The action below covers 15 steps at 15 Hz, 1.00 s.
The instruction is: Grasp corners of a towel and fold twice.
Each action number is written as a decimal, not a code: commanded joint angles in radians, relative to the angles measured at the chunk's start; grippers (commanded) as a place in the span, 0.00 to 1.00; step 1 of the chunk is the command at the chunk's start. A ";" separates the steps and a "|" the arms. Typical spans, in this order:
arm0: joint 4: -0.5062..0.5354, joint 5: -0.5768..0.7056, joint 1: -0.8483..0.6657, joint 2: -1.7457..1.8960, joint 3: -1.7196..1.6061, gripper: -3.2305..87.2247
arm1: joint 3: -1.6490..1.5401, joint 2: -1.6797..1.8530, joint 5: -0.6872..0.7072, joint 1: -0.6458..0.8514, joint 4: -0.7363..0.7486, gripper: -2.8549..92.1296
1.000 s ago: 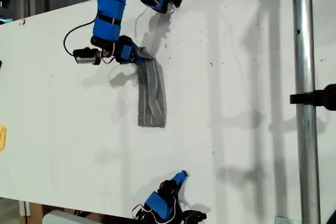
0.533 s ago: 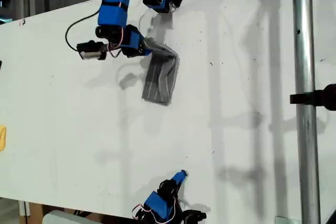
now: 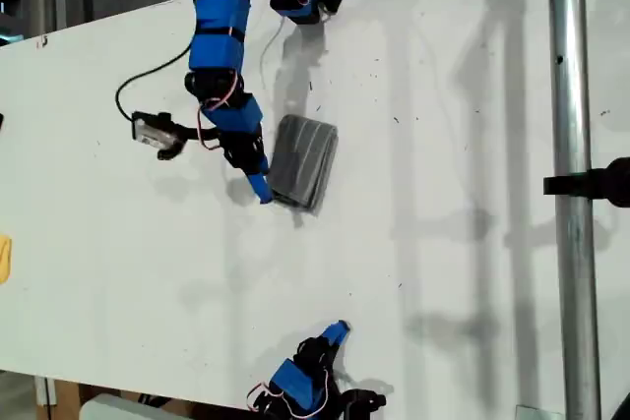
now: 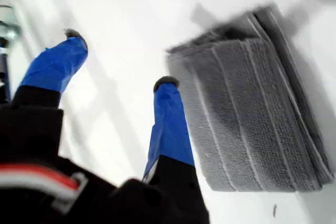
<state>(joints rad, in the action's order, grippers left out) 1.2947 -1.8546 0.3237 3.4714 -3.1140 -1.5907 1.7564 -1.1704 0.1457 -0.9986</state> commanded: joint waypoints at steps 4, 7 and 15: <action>0.006 0.184 -0.098 0.006 -0.003 0.02 | -0.761 0.865 -0.138 0.028 -0.017 0.12; 0.006 0.181 -0.118 0.006 -0.003 0.02 | -1.071 1.342 -0.276 -0.051 -0.230 0.05; -0.002 0.879 -0.117 0.005 -0.005 0.01 | -1.287 1.531 -0.310 0.052 -0.416 0.08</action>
<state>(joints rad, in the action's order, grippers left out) 1.2977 -0.9833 0.2209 3.4714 -3.1140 -2.8885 3.2858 -1.6230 0.1104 -1.3959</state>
